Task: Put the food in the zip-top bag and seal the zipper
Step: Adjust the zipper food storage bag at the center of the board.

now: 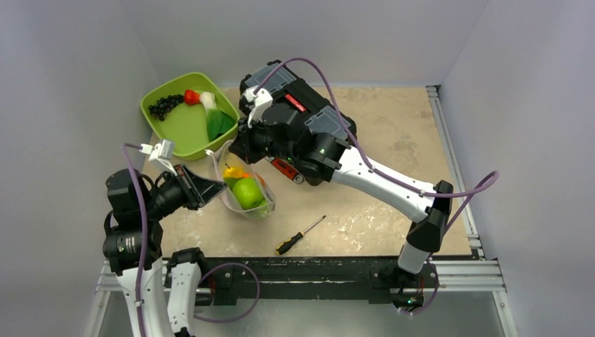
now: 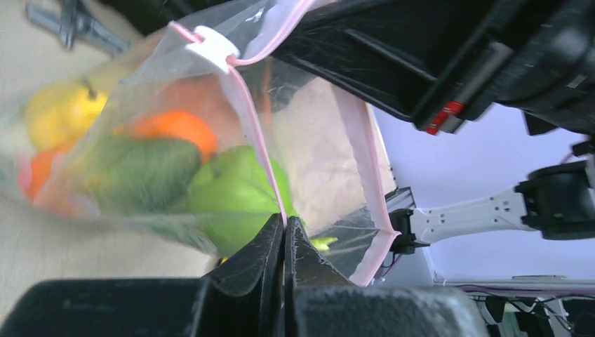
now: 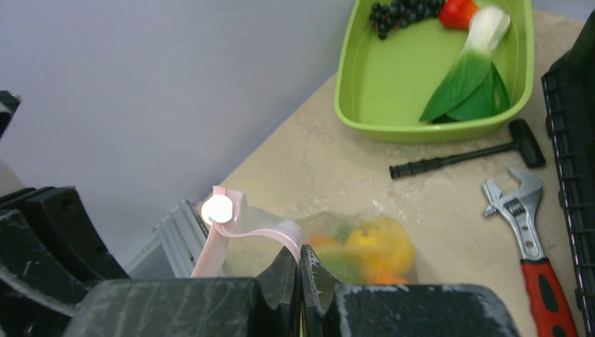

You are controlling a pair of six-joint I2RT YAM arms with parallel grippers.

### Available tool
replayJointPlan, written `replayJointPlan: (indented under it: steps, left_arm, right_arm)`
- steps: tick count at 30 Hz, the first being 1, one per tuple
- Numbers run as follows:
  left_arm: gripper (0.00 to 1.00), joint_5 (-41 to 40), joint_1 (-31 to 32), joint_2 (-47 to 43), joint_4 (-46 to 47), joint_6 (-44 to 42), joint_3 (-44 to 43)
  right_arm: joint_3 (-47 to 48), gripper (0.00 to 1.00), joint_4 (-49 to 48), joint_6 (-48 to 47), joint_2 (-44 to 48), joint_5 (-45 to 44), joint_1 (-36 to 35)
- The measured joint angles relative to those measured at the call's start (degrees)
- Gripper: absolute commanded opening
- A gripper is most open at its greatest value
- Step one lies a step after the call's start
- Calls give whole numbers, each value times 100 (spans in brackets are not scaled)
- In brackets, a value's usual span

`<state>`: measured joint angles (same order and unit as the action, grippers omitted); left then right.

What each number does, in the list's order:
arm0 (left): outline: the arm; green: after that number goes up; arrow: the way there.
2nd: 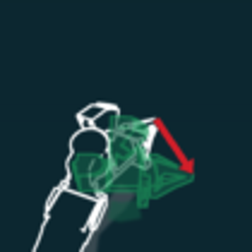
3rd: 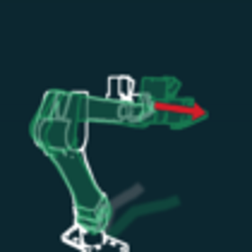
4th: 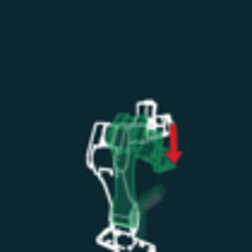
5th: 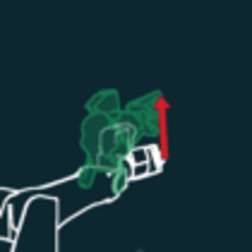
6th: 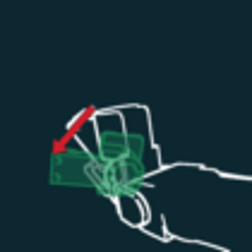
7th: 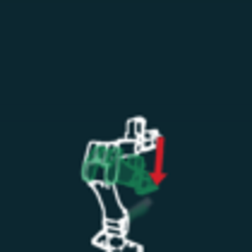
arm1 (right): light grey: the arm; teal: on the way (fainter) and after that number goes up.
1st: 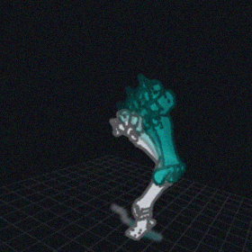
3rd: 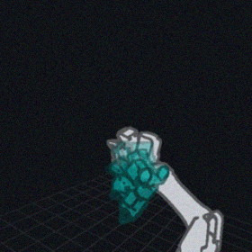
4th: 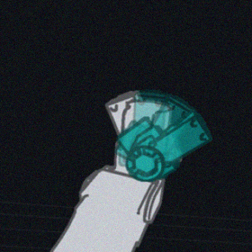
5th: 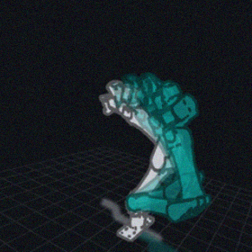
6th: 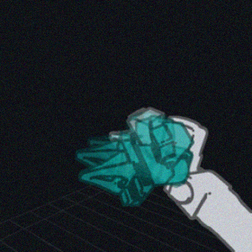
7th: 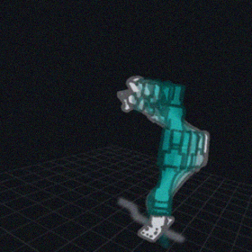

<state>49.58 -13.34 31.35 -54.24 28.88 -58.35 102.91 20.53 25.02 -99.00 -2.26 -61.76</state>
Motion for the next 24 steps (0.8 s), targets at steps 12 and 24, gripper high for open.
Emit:
replayJointPlan:
  steps: [12,24]
  left_arm:
    - [0,-190,68,46,955,1434,-385]
    - [0,-1060,68,-98,1023,2068,466]
  right_arm:
    - [415,0,72,-87,-85,245,127]
    - [-505,5,-254,-809,-52,1814,208]
